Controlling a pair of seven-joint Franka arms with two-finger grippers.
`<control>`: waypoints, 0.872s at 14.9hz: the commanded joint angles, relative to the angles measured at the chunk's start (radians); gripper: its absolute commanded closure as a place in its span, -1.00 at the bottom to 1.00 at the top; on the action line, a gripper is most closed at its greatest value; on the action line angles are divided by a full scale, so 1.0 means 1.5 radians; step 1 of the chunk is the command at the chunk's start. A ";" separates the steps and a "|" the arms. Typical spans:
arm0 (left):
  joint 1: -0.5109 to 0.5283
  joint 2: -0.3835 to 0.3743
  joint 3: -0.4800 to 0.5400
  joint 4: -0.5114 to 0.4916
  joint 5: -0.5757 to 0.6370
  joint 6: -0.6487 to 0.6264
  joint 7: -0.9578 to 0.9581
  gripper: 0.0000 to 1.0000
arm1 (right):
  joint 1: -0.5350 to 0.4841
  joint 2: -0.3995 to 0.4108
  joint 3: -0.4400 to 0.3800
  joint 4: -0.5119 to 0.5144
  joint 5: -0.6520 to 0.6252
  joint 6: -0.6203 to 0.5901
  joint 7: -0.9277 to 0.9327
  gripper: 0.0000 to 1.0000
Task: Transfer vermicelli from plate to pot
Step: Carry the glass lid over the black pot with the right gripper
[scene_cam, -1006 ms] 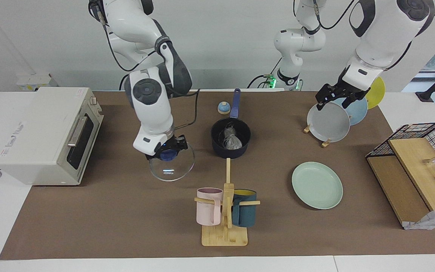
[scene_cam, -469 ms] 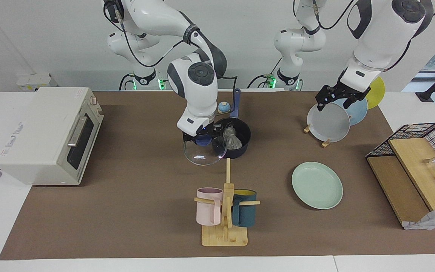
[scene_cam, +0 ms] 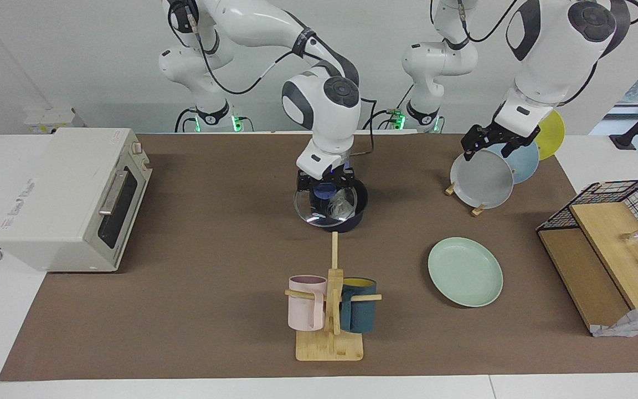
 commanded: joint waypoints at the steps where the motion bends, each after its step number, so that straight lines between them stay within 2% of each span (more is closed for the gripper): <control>1: 0.022 -0.011 -0.013 -0.001 0.008 0.005 0.013 -1.00 | 0.011 -0.007 0.002 -0.024 -0.013 0.026 0.031 -0.11; 13: 0.015 -0.022 -0.013 -0.005 0.006 -0.010 0.012 -1.00 | 0.039 -0.012 0.002 -0.069 -0.010 0.057 0.061 -0.11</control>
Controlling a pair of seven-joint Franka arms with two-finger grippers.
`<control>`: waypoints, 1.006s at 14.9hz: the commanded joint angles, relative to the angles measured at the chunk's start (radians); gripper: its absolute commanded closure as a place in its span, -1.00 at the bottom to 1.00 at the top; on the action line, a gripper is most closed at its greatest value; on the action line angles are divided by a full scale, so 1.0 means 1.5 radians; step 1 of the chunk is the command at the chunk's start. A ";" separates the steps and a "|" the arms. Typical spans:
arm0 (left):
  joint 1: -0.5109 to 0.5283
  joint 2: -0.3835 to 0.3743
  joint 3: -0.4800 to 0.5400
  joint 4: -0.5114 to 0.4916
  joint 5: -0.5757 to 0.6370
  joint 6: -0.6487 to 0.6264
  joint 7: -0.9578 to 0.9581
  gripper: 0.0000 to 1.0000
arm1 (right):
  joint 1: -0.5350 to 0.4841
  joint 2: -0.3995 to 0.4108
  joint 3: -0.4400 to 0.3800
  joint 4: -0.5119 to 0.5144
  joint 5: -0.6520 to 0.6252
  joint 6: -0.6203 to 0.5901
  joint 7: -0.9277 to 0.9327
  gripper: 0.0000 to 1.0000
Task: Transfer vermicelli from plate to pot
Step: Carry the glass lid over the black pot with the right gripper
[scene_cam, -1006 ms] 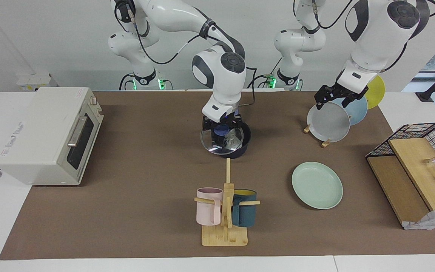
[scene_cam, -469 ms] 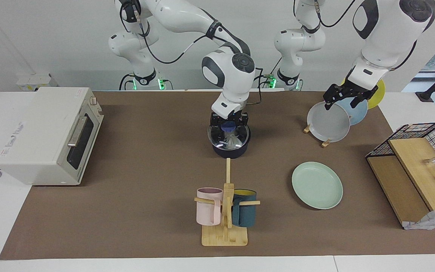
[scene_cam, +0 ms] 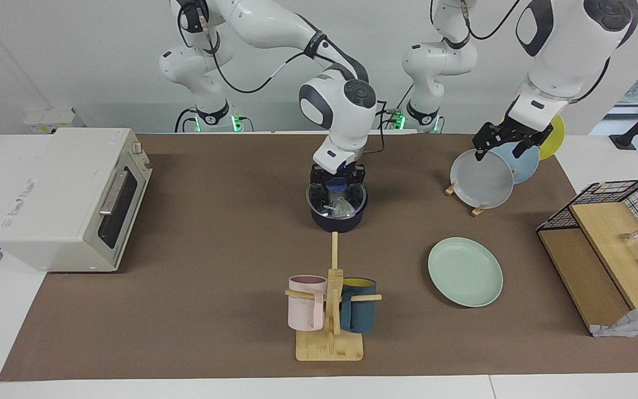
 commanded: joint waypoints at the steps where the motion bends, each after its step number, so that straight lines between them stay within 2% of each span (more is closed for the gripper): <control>1: 0.010 -0.014 -0.007 -0.009 0.006 -0.006 0.009 -1.00 | -0.002 -0.012 0.002 -0.022 -0.010 0.020 0.016 -0.11; 9: 0.008 -0.015 -0.008 -0.009 0.006 -0.003 0.009 -1.00 | 0.000 -0.015 0.002 -0.034 -0.016 0.022 0.013 -0.13; 11: 0.008 -0.015 -0.007 -0.011 0.006 -0.002 0.008 -1.00 | 0.002 -0.019 0.003 -0.042 -0.049 0.023 0.012 -0.13; 15: 0.006 -0.015 -0.006 -0.011 0.006 -0.002 0.003 -1.00 | 0.005 -0.020 0.003 -0.043 -0.053 0.034 0.015 -0.13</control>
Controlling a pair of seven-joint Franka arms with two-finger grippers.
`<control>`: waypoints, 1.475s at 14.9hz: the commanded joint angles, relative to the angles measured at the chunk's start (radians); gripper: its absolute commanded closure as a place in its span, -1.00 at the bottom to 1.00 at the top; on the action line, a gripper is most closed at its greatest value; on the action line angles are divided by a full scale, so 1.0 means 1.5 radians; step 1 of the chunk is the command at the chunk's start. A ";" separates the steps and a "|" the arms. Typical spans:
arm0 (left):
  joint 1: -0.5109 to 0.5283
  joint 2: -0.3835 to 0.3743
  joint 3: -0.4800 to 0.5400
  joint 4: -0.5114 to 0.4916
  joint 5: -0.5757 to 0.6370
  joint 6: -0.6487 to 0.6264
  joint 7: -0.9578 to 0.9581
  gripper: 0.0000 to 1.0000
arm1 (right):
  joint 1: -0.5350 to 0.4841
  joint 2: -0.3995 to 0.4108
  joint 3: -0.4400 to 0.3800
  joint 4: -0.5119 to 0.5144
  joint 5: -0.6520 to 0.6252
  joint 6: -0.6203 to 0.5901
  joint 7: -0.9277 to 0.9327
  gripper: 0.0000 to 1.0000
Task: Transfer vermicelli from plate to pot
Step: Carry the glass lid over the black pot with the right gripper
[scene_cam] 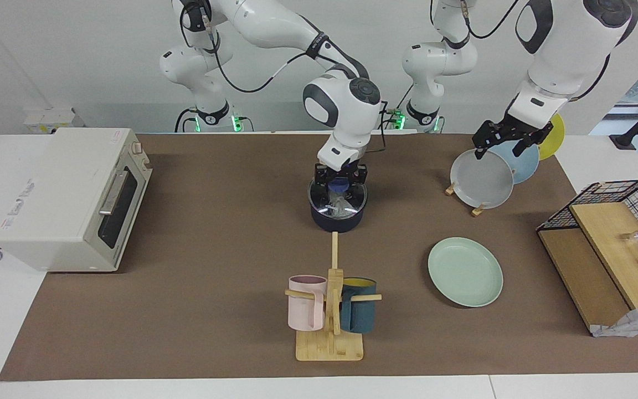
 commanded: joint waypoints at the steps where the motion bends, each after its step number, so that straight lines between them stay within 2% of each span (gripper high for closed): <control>1: 0.006 -0.015 -0.005 -0.013 0.006 -0.003 0.003 -1.00 | 0.009 -0.017 0.003 -0.035 -0.018 0.029 0.014 -0.14; 2: 0.006 -0.015 -0.005 -0.013 0.006 -0.002 0.003 -1.00 | 0.009 -0.017 0.003 -0.039 -0.017 0.037 0.016 -0.18; 3: 0.009 -0.015 -0.005 -0.013 0.006 -0.002 0.003 -1.00 | 0.009 -0.017 0.002 -0.039 -0.017 0.039 0.021 -0.39; 4: 0.013 -0.015 -0.005 -0.013 0.006 -0.005 0.004 -1.00 | 0.008 -0.017 0.002 -0.039 -0.017 0.039 0.026 -0.46; 5: 0.013 -0.015 -0.005 -0.013 0.006 -0.006 0.004 -1.00 | 0.006 -0.016 0.002 -0.038 -0.017 0.042 0.026 -0.68; 6: 0.011 -0.015 -0.005 -0.013 0.006 -0.006 0.003 -1.00 | 0.003 -0.016 0.002 -0.038 -0.017 0.049 0.026 -1.00; 9: 0.013 -0.015 -0.005 -0.013 0.006 -0.004 0.003 -1.00 | -0.005 -0.014 0.001 -0.026 -0.017 0.044 0.024 -1.00; 14: 0.015 -0.015 0.001 -0.013 0.006 -0.003 0.003 -1.00 | -0.076 -0.041 0.001 0.007 -0.013 0.023 -0.016 -1.00; 20: 0.015 -0.015 0.001 -0.013 0.006 -0.003 0.003 -1.00 | -0.113 -0.071 -0.003 0.098 0.009 -0.067 -0.041 -1.00; 22: 0.015 -0.015 0.001 -0.013 0.006 -0.003 0.003 -1.00 | -0.160 -0.102 -0.003 0.101 0.013 -0.114 -0.108 -1.00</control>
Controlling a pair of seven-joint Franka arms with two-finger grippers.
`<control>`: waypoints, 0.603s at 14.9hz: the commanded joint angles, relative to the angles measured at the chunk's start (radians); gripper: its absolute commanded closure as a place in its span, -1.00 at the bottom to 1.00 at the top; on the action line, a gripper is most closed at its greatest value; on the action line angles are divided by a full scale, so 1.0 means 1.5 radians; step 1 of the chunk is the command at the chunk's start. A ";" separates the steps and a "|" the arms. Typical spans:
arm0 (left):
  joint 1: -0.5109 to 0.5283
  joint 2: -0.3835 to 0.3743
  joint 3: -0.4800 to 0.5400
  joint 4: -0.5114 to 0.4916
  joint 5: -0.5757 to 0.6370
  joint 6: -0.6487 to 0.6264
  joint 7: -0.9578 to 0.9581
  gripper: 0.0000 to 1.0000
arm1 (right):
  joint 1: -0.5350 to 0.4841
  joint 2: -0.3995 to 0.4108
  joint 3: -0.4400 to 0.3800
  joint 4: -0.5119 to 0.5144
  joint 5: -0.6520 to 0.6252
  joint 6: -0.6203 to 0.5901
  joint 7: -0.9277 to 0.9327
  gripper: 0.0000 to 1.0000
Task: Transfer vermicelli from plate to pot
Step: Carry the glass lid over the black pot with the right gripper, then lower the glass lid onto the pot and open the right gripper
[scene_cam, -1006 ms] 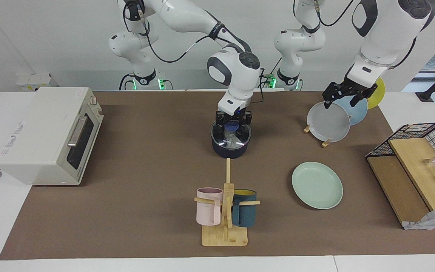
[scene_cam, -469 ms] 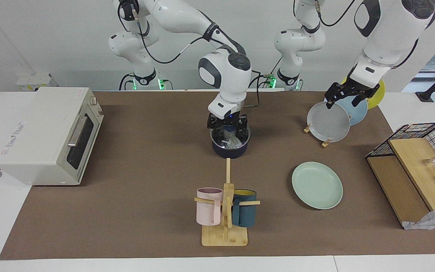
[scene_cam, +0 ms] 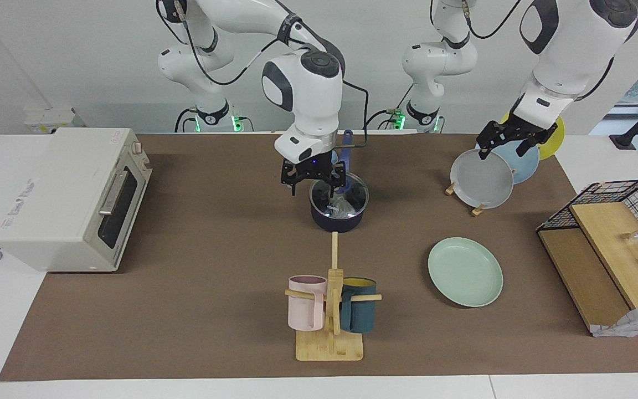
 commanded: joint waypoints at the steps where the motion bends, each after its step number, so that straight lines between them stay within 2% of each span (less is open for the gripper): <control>1: 0.008 -0.015 -0.004 -0.013 0.006 -0.003 0.003 -1.00 | -0.069 -0.040 0.004 0.010 0.019 -0.061 -0.106 -1.00; 4: 0.008 -0.015 -0.004 -0.013 0.006 -0.003 0.003 -1.00 | -0.162 -0.090 0.004 0.010 0.020 -0.132 -0.238 -1.00; 7: 0.008 -0.015 -0.004 -0.013 0.006 -0.003 0.003 -1.00 | -0.259 -0.116 0.002 0.005 0.056 -0.193 -0.362 -1.00; 9: 0.008 -0.015 -0.004 -0.013 0.006 -0.003 0.003 -1.00 | -0.297 -0.132 -0.001 -0.011 0.055 -0.219 -0.411 -1.00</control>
